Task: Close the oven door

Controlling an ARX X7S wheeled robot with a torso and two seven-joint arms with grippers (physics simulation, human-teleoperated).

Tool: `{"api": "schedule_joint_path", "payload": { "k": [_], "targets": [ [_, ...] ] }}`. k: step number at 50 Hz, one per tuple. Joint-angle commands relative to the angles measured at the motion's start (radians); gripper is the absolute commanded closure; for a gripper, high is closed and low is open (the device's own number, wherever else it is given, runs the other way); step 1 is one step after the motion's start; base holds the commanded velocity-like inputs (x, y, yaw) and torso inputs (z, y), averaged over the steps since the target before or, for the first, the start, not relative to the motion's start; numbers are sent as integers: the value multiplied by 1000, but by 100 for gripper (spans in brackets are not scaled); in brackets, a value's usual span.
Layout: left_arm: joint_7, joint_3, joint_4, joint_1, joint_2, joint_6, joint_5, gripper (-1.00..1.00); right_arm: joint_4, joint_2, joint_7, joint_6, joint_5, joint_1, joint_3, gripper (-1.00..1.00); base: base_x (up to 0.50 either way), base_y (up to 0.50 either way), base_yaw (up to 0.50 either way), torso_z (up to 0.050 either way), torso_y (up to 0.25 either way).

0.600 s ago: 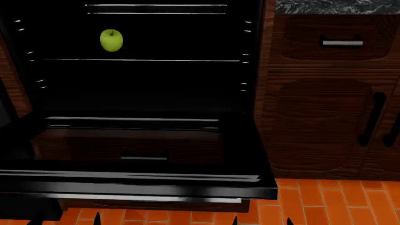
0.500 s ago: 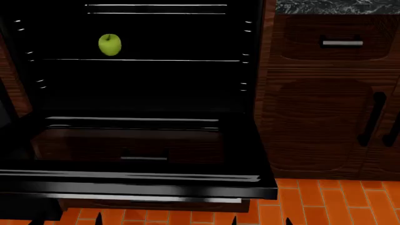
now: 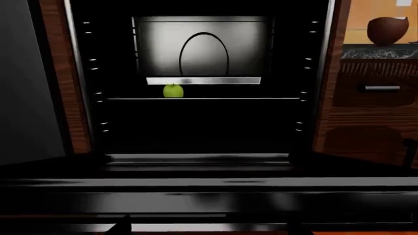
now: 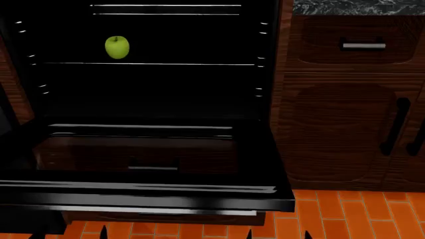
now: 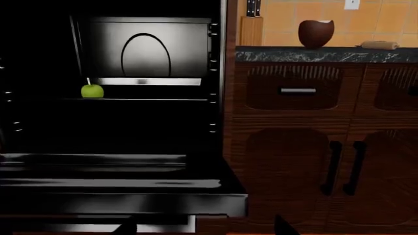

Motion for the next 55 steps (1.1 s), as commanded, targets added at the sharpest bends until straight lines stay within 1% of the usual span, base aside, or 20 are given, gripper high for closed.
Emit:
{"api": "schedule_joint_path", "payload": {
  "k": [1, 3, 55],
  "targets": [
    [-21, 21, 5, 3, -18, 10, -17, -100, -4, 17, 18, -5, 24, -1, -17, -100, 0, 0, 0, 0, 0],
    [-32, 28, 4, 0, -21, -4, -5, -100, -5, 19, 22, -5, 26, -2, -19, -100, 0, 0, 0, 0, 0],
    [-93, 86, 0, -9, -70, -5, -55, -100, 8, 70, 79, -18, 66, 9, -83, -100, 0, 0, 0, -50, 0]
  ]
}}
